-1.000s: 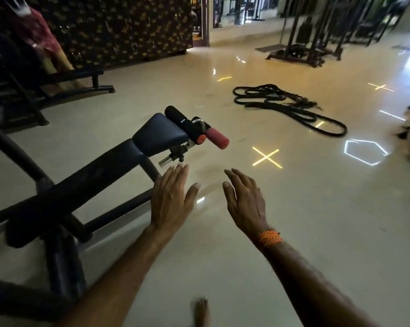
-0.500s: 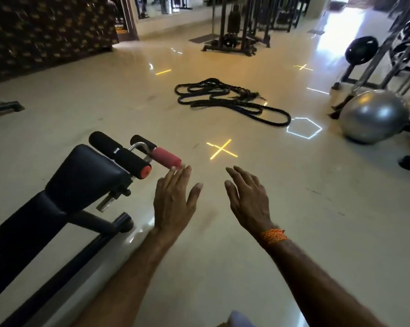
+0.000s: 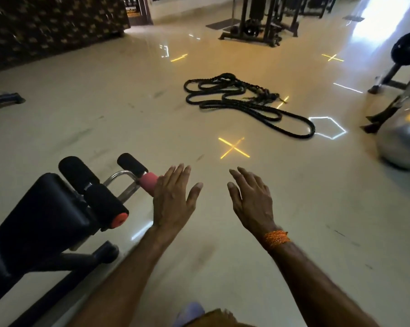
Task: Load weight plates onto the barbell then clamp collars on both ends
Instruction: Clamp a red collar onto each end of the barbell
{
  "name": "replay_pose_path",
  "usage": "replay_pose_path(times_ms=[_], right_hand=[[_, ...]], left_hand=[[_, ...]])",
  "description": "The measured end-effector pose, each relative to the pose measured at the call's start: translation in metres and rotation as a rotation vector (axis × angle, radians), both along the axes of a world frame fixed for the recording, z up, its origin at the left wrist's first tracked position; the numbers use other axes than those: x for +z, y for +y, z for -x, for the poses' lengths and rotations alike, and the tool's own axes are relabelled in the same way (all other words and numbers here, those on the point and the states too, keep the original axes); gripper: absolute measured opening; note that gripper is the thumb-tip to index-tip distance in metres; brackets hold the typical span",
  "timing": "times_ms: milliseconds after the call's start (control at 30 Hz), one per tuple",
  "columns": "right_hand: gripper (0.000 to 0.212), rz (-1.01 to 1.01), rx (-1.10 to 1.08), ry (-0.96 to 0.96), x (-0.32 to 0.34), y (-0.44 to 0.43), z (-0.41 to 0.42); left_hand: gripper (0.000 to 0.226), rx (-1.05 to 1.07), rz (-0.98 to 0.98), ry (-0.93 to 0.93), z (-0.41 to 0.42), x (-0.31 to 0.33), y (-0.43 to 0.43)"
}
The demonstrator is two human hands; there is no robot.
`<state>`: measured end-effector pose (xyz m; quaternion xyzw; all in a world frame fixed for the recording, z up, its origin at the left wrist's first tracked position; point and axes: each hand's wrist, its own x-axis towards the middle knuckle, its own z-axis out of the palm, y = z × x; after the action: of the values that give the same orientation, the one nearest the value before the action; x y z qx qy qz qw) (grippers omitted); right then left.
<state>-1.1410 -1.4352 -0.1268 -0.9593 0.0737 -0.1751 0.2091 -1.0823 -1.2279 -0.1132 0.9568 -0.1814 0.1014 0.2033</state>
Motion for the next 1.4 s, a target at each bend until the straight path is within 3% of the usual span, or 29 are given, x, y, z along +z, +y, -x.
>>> replay_pose_path(times_ms=[367,767,1100,1400], right_hand=[[0.050,0.089,0.099,0.058,-0.013,-0.078,-0.291],[0.049,0.085,0.319,0.086,-0.008,-0.065,-0.633],[0.046,0.010,0.685,0.096,-0.009,0.025,-0.901],[0.047,0.059,1.009,0.106,-0.024,0.212,-1.074]], left_hand=[[0.075,0.121,0.091,0.089,-0.277,-0.043,-0.078],[0.075,0.371,0.112,0.108,-0.562,-0.040,-0.063],[0.066,0.789,0.137,0.095,-0.745,-0.036,0.008],[0.067,1.081,0.231,0.053,-0.873,-0.059,0.158]])
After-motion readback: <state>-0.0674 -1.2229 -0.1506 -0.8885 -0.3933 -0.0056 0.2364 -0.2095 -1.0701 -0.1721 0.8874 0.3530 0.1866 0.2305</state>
